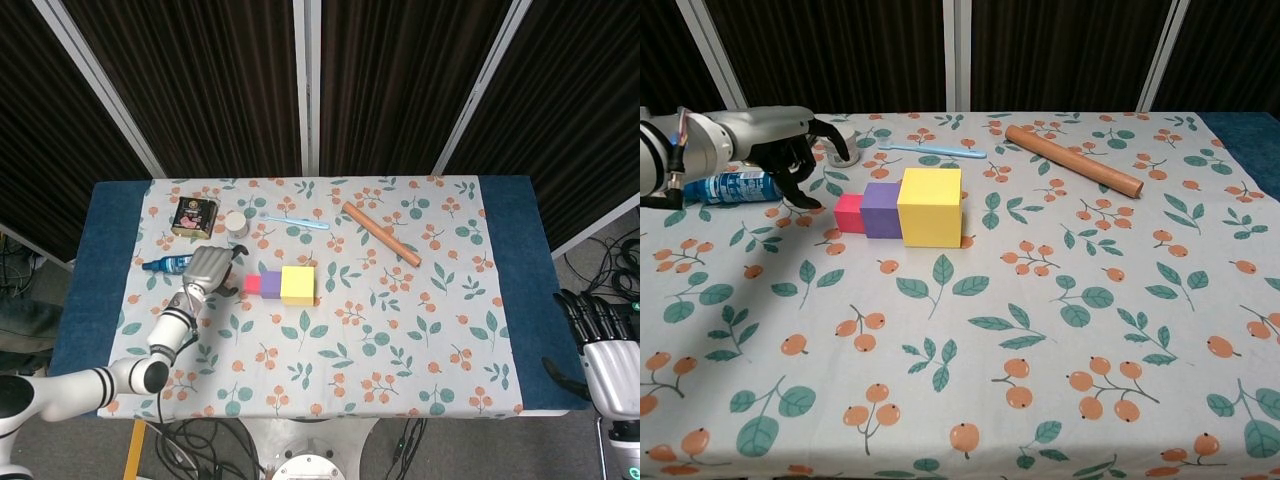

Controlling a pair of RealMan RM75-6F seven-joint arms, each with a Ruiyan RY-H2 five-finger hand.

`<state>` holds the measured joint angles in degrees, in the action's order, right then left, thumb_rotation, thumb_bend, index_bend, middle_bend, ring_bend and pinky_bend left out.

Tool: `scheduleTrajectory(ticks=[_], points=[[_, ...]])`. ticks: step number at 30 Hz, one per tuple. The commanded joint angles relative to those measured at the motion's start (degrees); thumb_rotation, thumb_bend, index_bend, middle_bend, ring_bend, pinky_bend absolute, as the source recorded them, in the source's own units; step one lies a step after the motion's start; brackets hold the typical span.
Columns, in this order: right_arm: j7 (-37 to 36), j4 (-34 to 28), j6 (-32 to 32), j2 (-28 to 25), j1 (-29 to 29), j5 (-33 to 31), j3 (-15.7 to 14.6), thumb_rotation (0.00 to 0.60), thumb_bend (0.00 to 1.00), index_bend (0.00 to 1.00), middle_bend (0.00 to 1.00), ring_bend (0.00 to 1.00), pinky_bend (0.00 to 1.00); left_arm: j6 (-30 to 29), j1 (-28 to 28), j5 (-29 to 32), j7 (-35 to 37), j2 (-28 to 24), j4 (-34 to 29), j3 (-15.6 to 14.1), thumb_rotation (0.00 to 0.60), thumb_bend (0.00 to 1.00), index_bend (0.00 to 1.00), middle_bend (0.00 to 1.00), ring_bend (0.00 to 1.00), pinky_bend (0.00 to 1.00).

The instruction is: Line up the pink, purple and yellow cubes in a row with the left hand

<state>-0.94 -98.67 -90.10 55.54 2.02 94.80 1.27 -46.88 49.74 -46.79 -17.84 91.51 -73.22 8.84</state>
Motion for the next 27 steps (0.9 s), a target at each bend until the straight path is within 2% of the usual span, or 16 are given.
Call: scheduleTrajectory(ticks=[1,14,27], points=[[0.0,0.0,-0.1,0.0,-0.1,0.1,-0.1,0.600,0.16,0.00,0.04,0.00,0.07,-0.6,-0.3,-0.7,-0.5,1.6,2.3,-0.2,0.600,0.25,0.28,0.87,0.91,0.99],[0.4,-0.3,-0.2,-0.3,-0.4,-0.6,0.0,0.600,0.16,0.00,0.04,0.00,0.07,-0.3,0.7,-2.2,-1.8,7.4,10.5,1.0,0.600,0.23,0.28,0.87,0.91,0.99],[0.3,-0.3,0.1,-0.4,-0.3,-1.2,0.2,0.600,0.16,0.00,0.04,0.00,0.07,1.7,1.4,-2.0,-1.9,8.5,11.0,2.7,0.600,0.23,0.28,0.87,0.91,0.99]])
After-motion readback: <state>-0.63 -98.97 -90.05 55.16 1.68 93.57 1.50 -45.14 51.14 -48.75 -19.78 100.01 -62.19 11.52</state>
